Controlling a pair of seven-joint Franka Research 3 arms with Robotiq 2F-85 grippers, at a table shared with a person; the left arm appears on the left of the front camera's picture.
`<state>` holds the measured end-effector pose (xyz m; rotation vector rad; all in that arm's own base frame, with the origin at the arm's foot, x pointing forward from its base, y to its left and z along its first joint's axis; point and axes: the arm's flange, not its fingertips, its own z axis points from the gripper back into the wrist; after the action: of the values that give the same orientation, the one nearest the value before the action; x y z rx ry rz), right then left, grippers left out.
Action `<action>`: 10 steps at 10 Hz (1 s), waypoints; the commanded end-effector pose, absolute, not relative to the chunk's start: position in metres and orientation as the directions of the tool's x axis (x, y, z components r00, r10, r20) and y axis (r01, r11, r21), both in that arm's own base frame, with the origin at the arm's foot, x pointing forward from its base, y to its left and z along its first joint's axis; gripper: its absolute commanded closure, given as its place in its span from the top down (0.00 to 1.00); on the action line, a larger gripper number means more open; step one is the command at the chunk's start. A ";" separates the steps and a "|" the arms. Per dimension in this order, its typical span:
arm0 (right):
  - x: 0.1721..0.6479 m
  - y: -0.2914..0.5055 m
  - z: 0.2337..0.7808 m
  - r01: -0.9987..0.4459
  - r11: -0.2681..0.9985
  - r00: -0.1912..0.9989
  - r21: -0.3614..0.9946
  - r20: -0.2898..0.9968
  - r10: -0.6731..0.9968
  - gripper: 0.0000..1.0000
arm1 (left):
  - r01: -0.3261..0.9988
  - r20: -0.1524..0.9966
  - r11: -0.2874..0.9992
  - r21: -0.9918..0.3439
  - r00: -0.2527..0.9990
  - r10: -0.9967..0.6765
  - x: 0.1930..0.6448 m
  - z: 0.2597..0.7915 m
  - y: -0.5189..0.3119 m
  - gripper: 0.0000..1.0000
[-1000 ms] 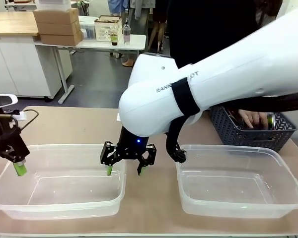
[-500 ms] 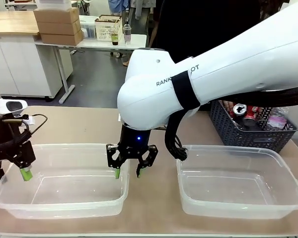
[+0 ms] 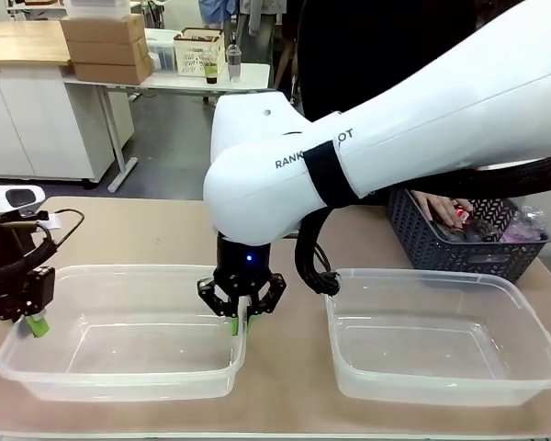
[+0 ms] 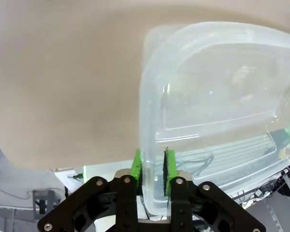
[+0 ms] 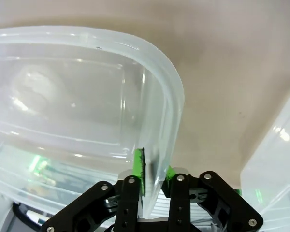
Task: Sort the waste into each basket.
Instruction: Pick up the Organizing box on the left side of the table and lift it.
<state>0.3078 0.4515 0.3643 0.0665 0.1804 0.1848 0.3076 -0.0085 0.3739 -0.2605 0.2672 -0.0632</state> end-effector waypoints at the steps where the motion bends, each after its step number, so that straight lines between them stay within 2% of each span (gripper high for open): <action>1: 0.308 0.462 0.367 -0.145 0.987 0.974 0.062 -0.165 0.154 0.00 | 0.039 -0.188 0.955 -0.295 0.977 -0.098 0.243 0.334 -0.011 0.00; 7: 0.308 0.456 0.371 -0.143 0.988 0.971 0.065 -0.182 0.152 0.00 | 0.025 -0.125 0.952 -0.304 0.990 -0.066 0.246 0.352 -0.010 0.00; 10: 0.310 0.440 0.417 -0.128 0.990 0.982 0.050 -0.135 0.134 0.00 | 0.138 -0.136 0.830 -0.540 0.959 -0.248 0.269 0.413 -0.013 0.00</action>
<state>0.3151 0.4370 0.3923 0.0384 0.1753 0.1449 0.2891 -0.0068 0.3995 -0.3862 0.1855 -0.1086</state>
